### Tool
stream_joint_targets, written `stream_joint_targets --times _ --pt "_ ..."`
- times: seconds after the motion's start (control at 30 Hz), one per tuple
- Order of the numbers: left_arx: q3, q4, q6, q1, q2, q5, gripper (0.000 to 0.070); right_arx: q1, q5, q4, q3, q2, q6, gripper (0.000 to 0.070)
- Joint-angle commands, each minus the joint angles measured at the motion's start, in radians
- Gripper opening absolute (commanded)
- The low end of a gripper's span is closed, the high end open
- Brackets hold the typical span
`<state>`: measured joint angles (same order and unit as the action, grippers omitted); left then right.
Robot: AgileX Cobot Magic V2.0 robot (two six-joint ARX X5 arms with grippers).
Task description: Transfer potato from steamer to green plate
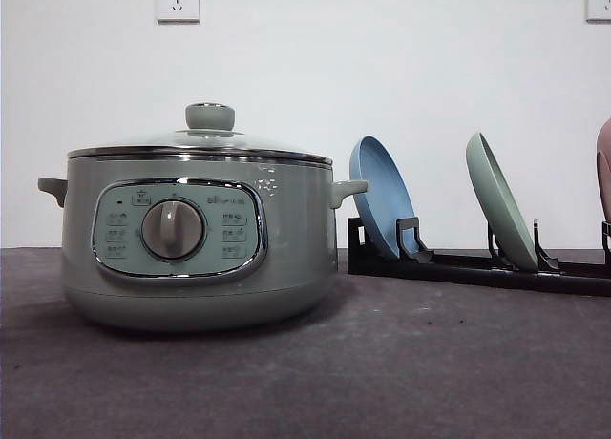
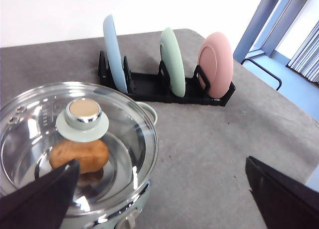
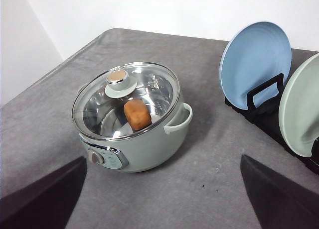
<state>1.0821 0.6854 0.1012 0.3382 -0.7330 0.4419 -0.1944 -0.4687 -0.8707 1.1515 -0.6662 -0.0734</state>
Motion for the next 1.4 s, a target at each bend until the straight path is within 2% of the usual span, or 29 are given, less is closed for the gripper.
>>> stream_joint_targets --times 0.0,0.17,0.27,0.4,0.57,0.87,1.0,1.37 --pt "0.024 -0.022 -0.014 0.005 -0.005 0.004 0.0677 -0.003 -0.001 0.011 0.021 -0.006 0.012 0.0624" --pt "0.024 -0.045 -0.016 0.005 -0.009 0.004 0.0677 -0.002 0.005 0.03 0.022 -0.061 -0.066 0.0624" --pt "0.024 -0.058 -0.015 0.005 -0.012 0.004 0.0677 0.002 0.006 0.032 0.035 -0.145 -0.072 0.0624" --pt "0.024 -0.065 -0.014 0.005 -0.016 0.004 0.0677 0.003 0.007 0.041 0.095 -0.314 -0.095 0.0624" --pt "0.024 -0.061 -0.014 0.005 -0.016 0.004 0.0677 0.024 0.007 0.04 0.242 -0.562 -0.124 0.0624" --pt "0.024 -0.05 -0.014 0.005 -0.017 0.004 0.0677 0.076 0.011 0.039 0.514 -0.934 -0.156 0.0623" --pt "0.024 -0.049 -0.014 0.005 -0.017 0.004 0.0677 0.102 0.046 0.044 0.596 -1.051 -0.158 0.0623" --pt "0.024 -0.027 -0.002 0.006 -0.018 0.005 0.0677 0.156 0.08 0.133 0.634 -1.21 -0.149 0.061"
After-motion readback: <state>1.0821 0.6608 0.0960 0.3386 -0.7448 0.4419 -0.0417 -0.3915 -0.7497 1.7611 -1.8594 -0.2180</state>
